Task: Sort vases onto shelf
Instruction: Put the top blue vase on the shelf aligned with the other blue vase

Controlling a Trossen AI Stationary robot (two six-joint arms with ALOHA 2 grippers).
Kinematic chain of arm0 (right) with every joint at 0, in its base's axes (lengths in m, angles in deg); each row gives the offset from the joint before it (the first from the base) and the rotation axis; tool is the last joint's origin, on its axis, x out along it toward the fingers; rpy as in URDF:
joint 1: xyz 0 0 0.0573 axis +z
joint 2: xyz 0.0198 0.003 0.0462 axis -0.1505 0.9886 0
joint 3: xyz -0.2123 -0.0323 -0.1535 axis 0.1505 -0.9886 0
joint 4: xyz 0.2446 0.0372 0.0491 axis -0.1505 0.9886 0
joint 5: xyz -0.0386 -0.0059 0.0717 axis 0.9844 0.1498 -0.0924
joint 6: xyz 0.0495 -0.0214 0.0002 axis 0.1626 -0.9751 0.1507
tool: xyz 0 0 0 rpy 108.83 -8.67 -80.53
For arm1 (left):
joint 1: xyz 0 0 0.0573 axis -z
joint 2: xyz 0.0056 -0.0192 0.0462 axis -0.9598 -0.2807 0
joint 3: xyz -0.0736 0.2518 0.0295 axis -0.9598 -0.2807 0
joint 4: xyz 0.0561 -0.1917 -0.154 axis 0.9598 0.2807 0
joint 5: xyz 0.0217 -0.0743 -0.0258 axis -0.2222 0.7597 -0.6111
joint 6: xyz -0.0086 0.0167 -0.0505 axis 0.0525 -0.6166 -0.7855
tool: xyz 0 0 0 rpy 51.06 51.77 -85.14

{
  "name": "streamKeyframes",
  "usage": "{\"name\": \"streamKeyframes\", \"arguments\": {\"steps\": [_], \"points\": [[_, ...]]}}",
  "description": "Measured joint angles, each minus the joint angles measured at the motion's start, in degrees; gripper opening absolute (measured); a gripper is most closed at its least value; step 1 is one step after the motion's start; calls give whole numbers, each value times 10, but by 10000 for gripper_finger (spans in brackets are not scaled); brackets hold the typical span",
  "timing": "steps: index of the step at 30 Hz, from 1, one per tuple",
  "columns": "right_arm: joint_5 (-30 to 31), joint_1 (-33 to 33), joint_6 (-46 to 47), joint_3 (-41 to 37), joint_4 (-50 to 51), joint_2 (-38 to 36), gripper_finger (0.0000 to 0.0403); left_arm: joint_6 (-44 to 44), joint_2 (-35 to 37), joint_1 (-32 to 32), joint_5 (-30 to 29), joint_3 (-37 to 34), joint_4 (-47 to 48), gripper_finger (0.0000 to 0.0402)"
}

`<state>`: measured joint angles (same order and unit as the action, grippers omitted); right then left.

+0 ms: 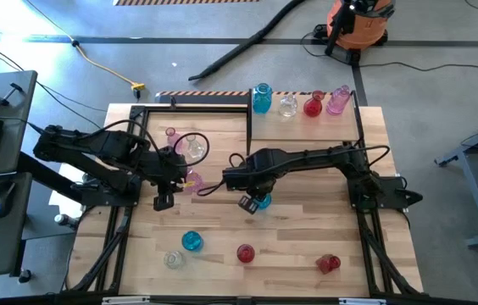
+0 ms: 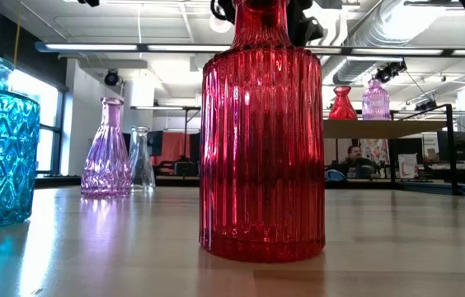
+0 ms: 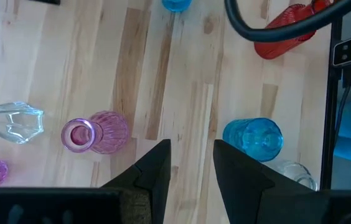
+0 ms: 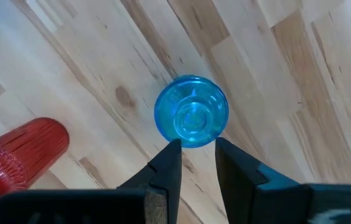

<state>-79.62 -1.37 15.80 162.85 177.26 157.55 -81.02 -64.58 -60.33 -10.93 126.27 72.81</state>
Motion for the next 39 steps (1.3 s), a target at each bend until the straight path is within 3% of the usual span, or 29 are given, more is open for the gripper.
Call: {"name": "streamKeyframes", "arguments": {"steps": [23,32,35,39], "points": [[-3,-1,-13,0,0,-15,79,0,0,0,0,0,0,113],[27,-1,-4,-1,-1,-43,79,0,0,0,-1,0,0,113],[36,-3,3,-43,-2,-67,79,-7,0,0,-7,0,0,113],[37,-6,40,-177,1,-133,79,-14,0,0,-9,0,0,113]]}}
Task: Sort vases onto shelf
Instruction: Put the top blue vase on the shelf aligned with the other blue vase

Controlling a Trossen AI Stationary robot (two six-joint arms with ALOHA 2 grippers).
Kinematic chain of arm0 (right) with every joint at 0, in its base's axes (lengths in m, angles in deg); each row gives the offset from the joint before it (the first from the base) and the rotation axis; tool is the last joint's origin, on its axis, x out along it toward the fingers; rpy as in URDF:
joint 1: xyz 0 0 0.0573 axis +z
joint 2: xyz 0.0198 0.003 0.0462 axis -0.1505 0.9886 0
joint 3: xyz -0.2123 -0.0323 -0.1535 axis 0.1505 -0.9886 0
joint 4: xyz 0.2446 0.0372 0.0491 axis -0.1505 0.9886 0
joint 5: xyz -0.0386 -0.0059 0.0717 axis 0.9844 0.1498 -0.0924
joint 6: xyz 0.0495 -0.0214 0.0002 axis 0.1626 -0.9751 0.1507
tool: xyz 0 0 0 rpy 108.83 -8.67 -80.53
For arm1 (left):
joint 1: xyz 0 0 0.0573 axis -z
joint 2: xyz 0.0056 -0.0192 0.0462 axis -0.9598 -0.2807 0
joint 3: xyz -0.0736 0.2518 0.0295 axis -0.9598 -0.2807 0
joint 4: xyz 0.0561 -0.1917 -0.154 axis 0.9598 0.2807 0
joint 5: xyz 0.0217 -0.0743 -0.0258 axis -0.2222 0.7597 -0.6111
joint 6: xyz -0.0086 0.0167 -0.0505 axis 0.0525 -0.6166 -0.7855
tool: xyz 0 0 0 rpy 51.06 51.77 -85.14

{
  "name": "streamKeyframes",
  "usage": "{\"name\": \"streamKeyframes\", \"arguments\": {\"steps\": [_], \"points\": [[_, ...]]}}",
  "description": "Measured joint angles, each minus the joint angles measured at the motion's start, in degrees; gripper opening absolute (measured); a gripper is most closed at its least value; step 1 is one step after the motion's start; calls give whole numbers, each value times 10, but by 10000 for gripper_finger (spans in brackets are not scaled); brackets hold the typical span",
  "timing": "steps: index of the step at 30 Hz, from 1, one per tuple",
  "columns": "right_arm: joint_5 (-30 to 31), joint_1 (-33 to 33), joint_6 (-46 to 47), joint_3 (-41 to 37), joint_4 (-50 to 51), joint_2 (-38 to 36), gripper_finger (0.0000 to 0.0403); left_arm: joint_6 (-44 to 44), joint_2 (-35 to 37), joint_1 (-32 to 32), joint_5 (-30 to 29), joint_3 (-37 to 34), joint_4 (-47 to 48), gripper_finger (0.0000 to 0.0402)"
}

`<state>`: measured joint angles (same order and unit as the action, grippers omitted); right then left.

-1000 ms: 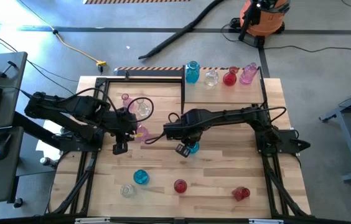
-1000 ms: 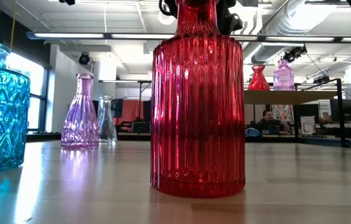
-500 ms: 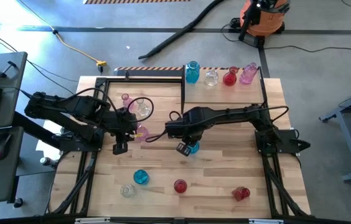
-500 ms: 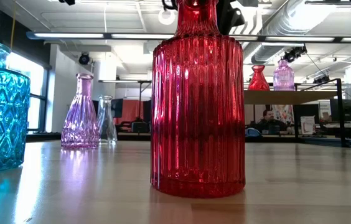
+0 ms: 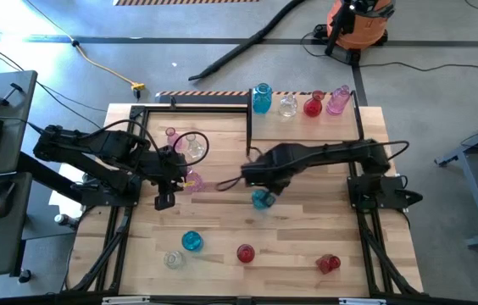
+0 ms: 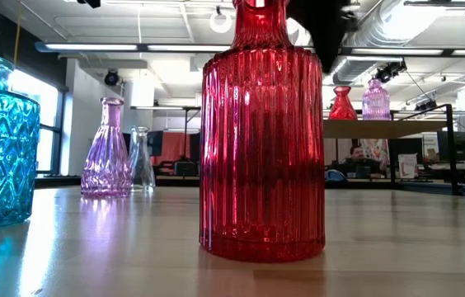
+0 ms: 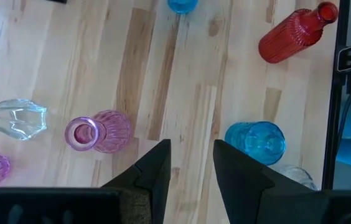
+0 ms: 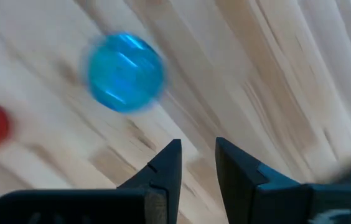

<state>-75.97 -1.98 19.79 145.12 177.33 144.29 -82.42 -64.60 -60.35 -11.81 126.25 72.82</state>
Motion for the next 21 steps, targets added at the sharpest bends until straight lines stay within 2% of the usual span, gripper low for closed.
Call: {"name": "streamKeyframes", "arguments": {"steps": [5,12,21], "points": [[-20,2,70,-132,-28,-90,79,-12,0,-3,-5,0,-1,113],[-24,4,126,-240,-123,-205,79,-32,0,-14,-5,0,-2,113],[-57,4,178,-373,-279,-280,79,-41,0,-31,-6,0,-3,113]]}}
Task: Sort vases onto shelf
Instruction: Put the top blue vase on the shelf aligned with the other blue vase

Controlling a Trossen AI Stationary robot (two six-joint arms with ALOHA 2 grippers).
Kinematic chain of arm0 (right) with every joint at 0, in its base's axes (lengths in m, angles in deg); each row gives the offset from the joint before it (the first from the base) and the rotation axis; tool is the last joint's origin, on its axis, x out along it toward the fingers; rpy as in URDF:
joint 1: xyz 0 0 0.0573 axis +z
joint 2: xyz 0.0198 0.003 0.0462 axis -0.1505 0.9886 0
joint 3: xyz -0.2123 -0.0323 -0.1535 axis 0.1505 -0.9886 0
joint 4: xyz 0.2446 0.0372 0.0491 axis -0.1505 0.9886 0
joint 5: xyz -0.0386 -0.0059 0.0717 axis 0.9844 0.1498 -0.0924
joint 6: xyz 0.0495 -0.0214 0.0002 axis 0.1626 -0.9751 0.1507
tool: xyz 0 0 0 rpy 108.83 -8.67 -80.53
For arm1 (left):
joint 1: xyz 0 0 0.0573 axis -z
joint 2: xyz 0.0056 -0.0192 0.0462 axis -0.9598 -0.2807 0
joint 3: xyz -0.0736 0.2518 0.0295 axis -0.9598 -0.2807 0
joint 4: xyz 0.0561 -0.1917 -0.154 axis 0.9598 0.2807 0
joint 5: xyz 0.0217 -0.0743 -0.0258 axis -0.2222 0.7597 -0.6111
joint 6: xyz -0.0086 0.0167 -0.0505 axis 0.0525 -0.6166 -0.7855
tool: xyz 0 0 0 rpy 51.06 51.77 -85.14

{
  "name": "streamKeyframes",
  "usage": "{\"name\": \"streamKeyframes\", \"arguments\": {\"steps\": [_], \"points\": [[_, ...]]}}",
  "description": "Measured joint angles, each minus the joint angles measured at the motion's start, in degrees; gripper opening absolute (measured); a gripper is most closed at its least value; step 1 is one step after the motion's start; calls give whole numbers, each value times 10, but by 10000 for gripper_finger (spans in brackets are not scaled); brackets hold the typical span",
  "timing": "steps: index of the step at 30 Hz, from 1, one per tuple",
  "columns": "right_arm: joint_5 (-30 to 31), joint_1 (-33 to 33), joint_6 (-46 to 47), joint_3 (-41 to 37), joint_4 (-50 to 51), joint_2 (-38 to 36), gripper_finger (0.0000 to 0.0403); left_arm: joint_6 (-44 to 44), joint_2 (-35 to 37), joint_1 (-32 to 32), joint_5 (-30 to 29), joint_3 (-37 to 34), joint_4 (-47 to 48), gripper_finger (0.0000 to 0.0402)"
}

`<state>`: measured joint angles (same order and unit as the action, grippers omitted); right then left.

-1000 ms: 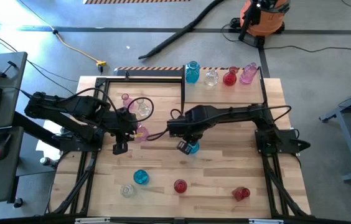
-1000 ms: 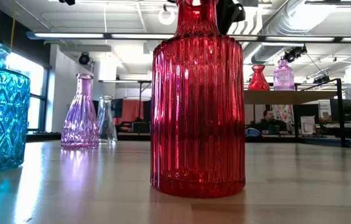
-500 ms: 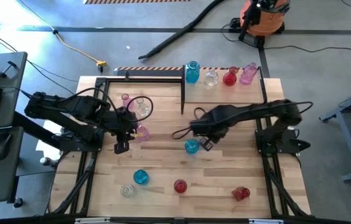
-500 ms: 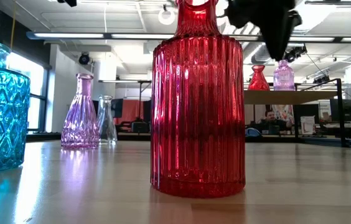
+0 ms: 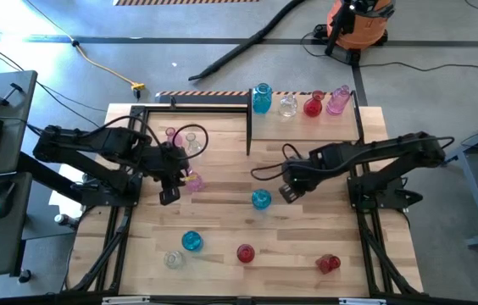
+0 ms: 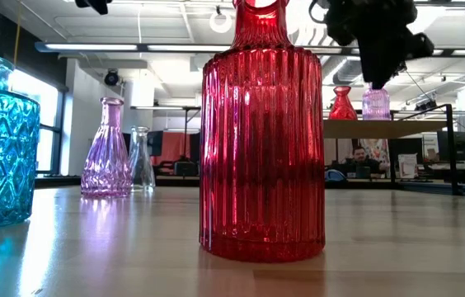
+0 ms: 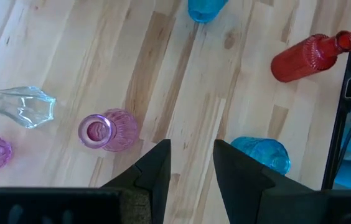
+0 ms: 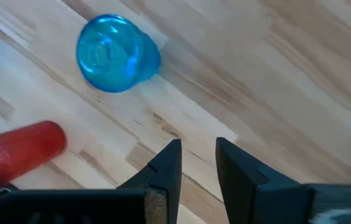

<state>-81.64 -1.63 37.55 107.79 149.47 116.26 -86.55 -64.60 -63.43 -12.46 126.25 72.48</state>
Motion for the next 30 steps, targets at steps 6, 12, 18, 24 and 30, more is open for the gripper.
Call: {"name": "streamKeyframes", "arguments": {"steps": [6,12,18,24,30], "points": [[-17,0,15,-54,-135,-6,79,0,0,-3,0,0,0,113],[-15,0,14,-65,-201,-6,79,0,0,-3,0,0,0,113],[10,5,38,-65,-207,11,79,0,0,-3,-2,0,0,113],[13,9,40,-65,-244,33,79,0,0,-3,-3,0,0,113],[13,9,54,-65,-260,61,79,0,0,-3,-4,0,0,113]]}}
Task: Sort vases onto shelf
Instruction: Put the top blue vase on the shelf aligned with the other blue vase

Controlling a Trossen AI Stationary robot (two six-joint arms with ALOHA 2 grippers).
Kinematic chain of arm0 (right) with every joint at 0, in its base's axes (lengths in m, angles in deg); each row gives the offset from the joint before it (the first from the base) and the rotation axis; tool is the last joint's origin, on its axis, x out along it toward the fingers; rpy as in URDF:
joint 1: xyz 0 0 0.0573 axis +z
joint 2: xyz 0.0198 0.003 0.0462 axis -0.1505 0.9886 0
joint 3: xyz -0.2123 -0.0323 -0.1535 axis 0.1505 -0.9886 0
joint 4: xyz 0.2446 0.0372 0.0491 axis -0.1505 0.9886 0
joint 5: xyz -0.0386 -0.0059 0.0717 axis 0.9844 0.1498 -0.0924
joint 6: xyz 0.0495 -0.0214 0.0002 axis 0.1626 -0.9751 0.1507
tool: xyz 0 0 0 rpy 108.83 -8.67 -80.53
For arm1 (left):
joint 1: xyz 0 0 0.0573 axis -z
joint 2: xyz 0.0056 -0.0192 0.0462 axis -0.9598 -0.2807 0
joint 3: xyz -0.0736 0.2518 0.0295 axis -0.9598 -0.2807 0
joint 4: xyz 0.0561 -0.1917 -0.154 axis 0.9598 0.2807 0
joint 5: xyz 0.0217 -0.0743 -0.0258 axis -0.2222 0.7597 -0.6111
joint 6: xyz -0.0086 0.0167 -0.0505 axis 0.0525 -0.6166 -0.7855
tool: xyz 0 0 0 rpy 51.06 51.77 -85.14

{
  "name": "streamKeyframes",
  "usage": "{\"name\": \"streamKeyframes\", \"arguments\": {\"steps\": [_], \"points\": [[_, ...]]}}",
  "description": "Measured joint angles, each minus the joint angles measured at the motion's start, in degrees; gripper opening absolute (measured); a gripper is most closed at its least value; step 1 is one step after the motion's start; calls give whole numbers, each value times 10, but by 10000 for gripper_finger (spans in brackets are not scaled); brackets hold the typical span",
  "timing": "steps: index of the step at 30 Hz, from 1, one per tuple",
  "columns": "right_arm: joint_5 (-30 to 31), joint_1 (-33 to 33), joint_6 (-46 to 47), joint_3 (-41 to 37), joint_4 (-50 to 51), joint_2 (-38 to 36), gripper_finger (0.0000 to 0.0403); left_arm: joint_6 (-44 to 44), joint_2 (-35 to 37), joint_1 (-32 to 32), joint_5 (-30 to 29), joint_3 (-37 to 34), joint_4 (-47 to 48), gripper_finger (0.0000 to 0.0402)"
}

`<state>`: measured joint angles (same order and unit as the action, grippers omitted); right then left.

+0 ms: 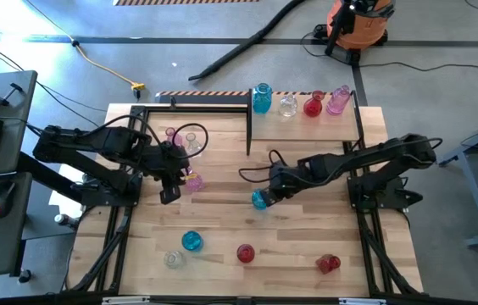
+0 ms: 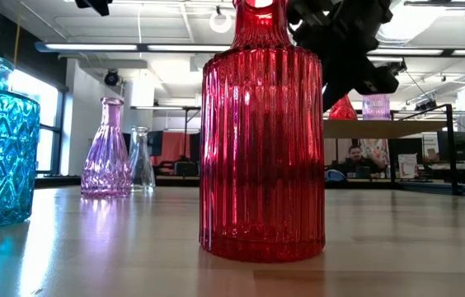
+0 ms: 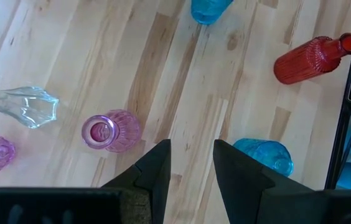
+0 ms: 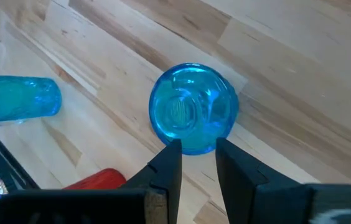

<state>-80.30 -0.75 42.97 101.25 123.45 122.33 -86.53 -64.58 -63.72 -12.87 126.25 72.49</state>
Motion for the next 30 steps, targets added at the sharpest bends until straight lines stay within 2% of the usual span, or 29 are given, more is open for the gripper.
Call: {"name": "streamKeyframes", "arguments": {"steps": [23,30], "points": [[24,-1,36,0,-38,34,78,0,0,0,0,0,0,113],[11,-4,36,0,-40,50,78,0,0,0,0,0,0,113]]}}
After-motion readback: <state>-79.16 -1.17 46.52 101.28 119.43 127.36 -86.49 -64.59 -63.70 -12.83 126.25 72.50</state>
